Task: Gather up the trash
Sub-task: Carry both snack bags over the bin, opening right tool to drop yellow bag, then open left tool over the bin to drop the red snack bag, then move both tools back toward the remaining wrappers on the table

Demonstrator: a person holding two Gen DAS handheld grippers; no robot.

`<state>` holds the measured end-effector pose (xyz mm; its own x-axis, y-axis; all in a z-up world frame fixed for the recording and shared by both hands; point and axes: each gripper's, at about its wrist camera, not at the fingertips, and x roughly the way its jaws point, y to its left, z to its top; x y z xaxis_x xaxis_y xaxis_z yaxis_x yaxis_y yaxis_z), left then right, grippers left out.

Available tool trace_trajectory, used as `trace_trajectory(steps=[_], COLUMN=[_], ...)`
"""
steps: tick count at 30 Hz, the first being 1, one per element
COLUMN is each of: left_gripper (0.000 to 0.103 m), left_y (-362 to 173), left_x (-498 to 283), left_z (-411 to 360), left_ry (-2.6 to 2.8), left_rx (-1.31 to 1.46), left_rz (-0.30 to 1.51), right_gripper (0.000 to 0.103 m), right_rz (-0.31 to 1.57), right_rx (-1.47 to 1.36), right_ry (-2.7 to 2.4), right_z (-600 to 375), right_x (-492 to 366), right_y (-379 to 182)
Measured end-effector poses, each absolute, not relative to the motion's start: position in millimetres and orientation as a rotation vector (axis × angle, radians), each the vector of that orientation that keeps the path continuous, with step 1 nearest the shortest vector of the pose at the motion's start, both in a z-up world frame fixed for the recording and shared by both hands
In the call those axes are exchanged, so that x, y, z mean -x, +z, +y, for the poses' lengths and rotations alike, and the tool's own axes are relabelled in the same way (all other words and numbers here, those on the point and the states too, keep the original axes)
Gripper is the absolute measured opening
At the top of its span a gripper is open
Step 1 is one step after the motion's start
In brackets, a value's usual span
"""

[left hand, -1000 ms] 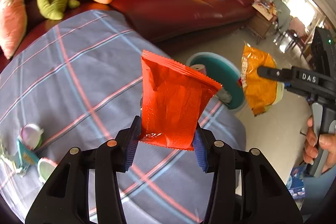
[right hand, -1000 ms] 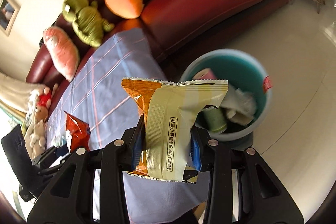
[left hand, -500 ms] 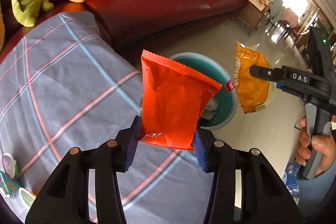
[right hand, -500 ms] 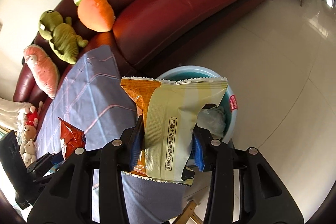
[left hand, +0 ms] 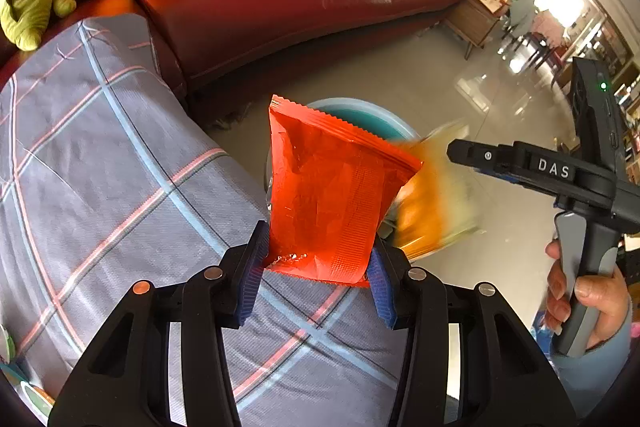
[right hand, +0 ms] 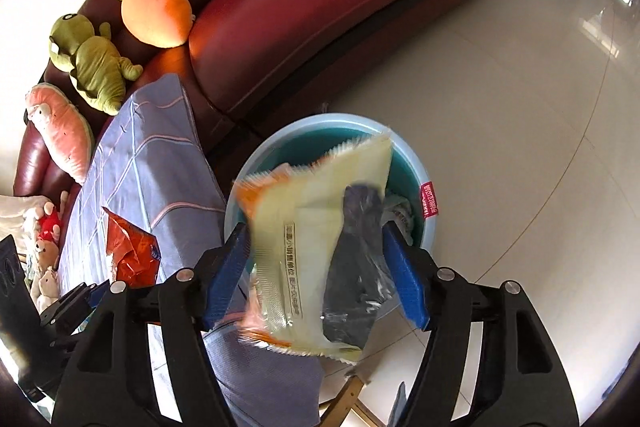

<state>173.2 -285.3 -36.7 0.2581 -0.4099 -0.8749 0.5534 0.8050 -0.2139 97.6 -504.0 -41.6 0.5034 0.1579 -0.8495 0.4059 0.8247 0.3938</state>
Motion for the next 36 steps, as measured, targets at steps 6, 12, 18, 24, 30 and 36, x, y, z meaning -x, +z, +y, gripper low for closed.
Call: trace_trajectory(steps=[6,12,18,24,30,36], left_gripper=[0.048,0.048,0.048,0.049,0.072,0.091], left_y=[-42,-48,-57,-63,-66,-65], left_x=[-174,-176,-179,-180,-183,-182], left_z=[-292,-302,-317,-334,-346,-337], left_ry=[-0.659,-0.671,-0.684,-0.706,-0.713,-0.690], left_rx=[-0.148,-0.170,-0.178,-0.191,-0.211,-0.207], left_rz=[1.147,1.158,1.174,1.183,1.188,1.182], right_gripper=[0.071,0.074,0.075,0.075,0.075,0.081], right_rz=[1.057,1.055,1.049,1.046,1.044,1.054], right_rx=[-0.608,-0.618,-0.616,-0.618,-0.623,-0.625], right_ry=[-0.180,-0.223,-0.257,-0.278,-0.302,-0.318], right_z=[-508,-517,-528,-534,-539,-541], right_x=[-93,-85,-78,-75,-73,-72], right_y=[-45,-46,-43,-41,-41,-42])
